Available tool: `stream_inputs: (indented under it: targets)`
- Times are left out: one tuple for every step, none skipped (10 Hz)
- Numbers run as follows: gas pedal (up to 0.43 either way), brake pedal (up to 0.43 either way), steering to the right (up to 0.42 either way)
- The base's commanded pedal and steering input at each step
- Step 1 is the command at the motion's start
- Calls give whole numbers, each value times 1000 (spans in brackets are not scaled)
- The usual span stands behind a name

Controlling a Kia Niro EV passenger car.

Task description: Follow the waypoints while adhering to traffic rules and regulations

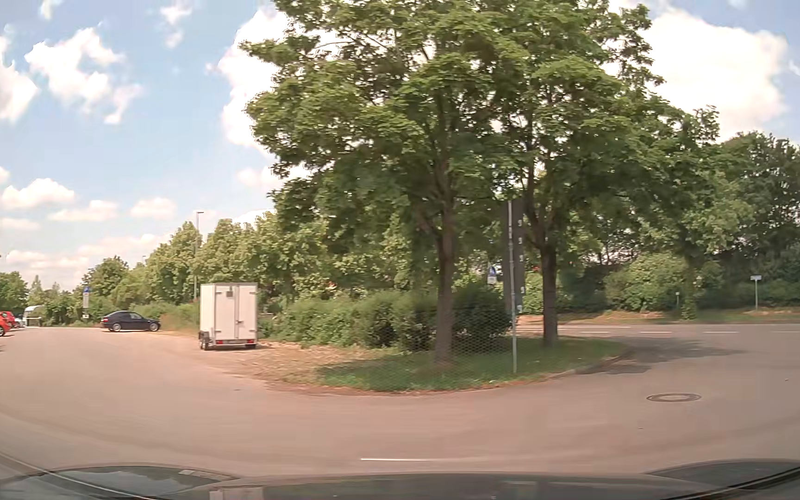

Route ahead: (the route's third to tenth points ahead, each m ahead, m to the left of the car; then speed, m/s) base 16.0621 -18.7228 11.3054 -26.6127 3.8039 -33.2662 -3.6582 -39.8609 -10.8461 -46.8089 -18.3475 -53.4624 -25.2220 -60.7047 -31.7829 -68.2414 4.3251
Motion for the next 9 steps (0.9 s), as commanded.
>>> stream_inputs:
  targets:
    - [79,18,484]
    - [79,12,479]
    - [79,18,475]
    - [79,18,474]
    - [79,18,474]
    - [79,18,473]
    - [79,12,469]
    - [79,18,460]
    - [79,12,452]
